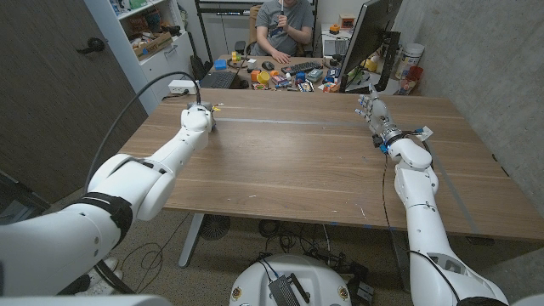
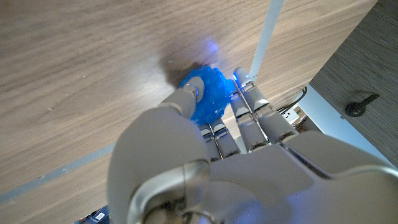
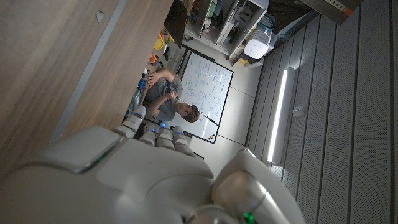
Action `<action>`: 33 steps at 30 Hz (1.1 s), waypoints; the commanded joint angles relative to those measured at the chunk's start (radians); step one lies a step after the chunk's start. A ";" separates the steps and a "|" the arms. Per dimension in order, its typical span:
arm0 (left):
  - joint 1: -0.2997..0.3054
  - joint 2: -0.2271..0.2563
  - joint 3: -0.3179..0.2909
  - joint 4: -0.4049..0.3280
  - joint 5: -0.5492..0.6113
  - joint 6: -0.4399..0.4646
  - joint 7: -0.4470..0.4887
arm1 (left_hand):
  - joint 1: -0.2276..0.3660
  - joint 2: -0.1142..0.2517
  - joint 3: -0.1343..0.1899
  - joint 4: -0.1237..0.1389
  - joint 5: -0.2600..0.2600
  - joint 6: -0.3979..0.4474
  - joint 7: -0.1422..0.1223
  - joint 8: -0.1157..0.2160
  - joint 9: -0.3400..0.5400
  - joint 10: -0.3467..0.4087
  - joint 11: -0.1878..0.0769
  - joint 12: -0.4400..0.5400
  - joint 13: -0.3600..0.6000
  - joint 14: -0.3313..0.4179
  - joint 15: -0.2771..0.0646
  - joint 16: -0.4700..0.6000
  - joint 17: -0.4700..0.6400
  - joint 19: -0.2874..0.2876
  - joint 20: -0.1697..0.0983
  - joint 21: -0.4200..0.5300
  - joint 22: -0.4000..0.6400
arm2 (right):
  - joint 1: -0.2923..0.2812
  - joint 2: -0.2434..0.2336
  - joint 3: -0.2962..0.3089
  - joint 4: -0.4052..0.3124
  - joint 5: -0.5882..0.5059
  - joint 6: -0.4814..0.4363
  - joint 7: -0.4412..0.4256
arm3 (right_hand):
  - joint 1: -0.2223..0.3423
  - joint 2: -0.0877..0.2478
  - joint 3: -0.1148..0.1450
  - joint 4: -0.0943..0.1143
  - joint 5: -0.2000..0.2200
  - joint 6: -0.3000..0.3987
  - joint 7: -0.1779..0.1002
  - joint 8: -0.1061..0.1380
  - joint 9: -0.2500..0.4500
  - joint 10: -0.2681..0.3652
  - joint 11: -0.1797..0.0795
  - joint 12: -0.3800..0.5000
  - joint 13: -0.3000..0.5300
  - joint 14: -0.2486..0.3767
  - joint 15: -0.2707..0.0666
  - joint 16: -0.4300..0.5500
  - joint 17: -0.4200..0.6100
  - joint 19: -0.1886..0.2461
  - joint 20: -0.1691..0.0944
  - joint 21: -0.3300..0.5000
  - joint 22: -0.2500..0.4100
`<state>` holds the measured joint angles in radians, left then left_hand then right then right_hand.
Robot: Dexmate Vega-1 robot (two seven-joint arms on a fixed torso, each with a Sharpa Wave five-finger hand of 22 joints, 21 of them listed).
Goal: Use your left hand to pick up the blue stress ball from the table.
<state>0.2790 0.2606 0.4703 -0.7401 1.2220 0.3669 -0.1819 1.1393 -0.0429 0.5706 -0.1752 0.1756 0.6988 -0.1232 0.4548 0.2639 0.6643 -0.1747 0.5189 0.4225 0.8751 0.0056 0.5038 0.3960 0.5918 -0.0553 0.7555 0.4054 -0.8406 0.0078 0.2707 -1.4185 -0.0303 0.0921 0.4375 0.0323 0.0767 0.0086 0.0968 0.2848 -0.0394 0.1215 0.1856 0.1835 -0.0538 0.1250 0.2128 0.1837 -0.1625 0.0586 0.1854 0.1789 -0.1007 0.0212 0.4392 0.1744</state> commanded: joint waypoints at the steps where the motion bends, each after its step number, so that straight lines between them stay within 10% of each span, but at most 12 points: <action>1: 0.058 0.026 -0.014 -0.097 0.006 0.022 0.052 | 0.161 0.140 -0.007 0.000 -0.002 0.110 0.011 0.003 -0.001 0.283 -0.041 0.008 0.055 0.117 -0.244 0.009 0.093 -0.007 -0.090 0.017 0.010 | -0.007 0.002 0.009 -0.012 0.005 -0.003 0.000 | 0.003 0.010 -0.003 0.002 0.007 0.000 0.009 0.008 0.005 -0.002 0.006 -0.001 0.002 -0.006 -0.001 0.001 0.002 0.003 0.002 -0.002 0.002; 33: 0.139 0.084 -0.170 -0.750 0.210 0.046 -0.174 | 0.197 0.125 -0.013 -0.002 -0.002 0.159 0.014 -0.002 -0.018 0.314 -0.039 0.019 0.090 0.115 -0.244 0.041 0.141 -0.035 -0.069 0.036 0.005 | -0.026 0.019 0.006 -0.047 0.034 0.036 -0.006 | 0.003 0.013 -0.005 0.003 0.008 0.003 0.009 0.009 0.005 -0.004 0.004 -0.001 0.002 -0.015 -0.004 -0.002 0.002 0.003 -0.001 -0.015 0.003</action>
<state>0.4176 0.3285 0.3276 -1.2669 1.3105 0.4240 -0.2678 1.1684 -0.0720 0.5594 -0.1783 0.1701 0.7851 -0.1266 0.4515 0.2434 0.7413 -0.1735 0.5323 0.4225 0.9241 -0.0596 0.5367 0.5310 0.5616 -0.0499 0.7880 0.4110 -0.8569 0.0227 0.2732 -1.4546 -0.0083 0.1126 0.4349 0.0324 0.0766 0.0086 0.0967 0.2889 -0.0394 0.1215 0.1856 0.1836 -0.0558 0.1270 0.2128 0.1837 -0.1680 0.0533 0.1854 0.1789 -0.1009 0.0213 0.4251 0.1744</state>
